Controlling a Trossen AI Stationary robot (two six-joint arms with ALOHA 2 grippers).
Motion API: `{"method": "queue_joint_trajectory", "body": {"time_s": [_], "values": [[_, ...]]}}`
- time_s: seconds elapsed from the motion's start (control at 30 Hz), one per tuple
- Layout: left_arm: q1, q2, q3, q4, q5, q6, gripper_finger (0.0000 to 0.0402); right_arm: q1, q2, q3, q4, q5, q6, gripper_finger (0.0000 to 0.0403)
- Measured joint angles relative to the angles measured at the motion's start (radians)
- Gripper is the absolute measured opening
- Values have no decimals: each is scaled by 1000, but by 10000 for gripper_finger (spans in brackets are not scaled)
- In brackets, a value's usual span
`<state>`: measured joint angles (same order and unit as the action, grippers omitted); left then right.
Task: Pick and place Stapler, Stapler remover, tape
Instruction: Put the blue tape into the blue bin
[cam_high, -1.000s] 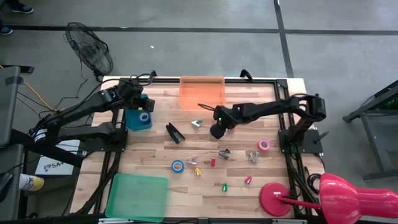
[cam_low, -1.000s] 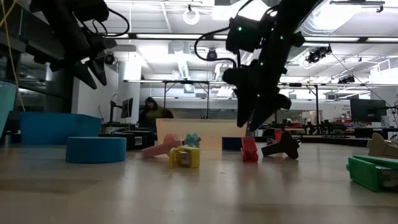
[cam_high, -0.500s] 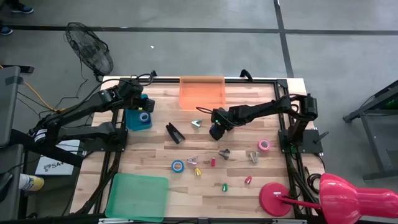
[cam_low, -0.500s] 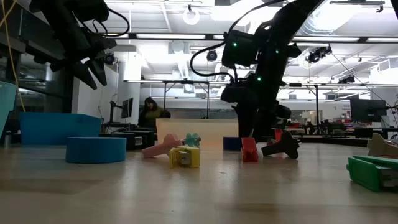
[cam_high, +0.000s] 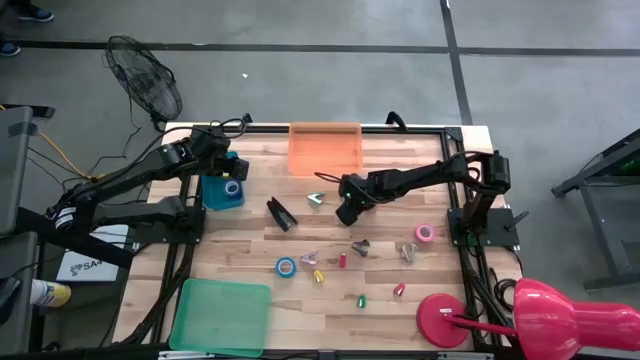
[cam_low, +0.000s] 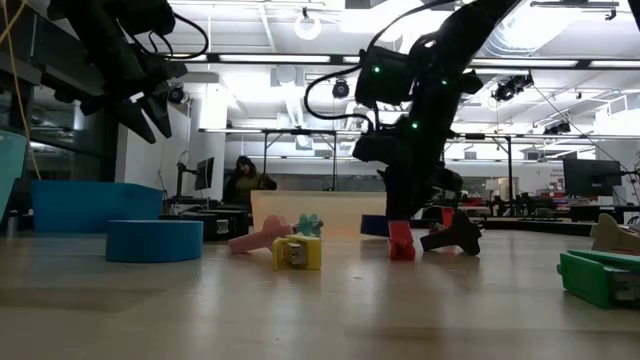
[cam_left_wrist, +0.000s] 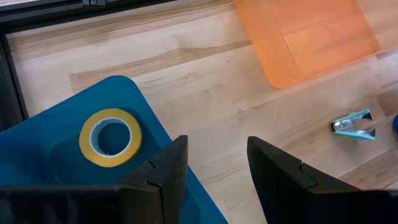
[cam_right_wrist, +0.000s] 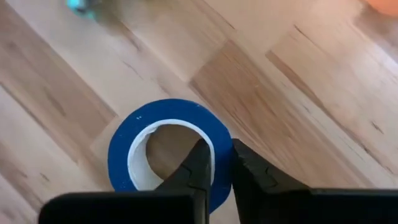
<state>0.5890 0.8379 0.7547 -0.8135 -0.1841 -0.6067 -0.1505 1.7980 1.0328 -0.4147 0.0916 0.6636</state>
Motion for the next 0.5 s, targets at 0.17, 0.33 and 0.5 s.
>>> {"method": "queue_joint_trajectory", "body": {"time_s": [0.17,0.33,0.5], "values": [[0,0,0,4,6,-7,163,0,-16,0,93,-22,-2,28],[0,0,0,79,115,16,163,0,-58,0,262,-74,-38,28],[0,0,0,258,328,100,163,0,-119,0,466,-131,-131,28]]}}
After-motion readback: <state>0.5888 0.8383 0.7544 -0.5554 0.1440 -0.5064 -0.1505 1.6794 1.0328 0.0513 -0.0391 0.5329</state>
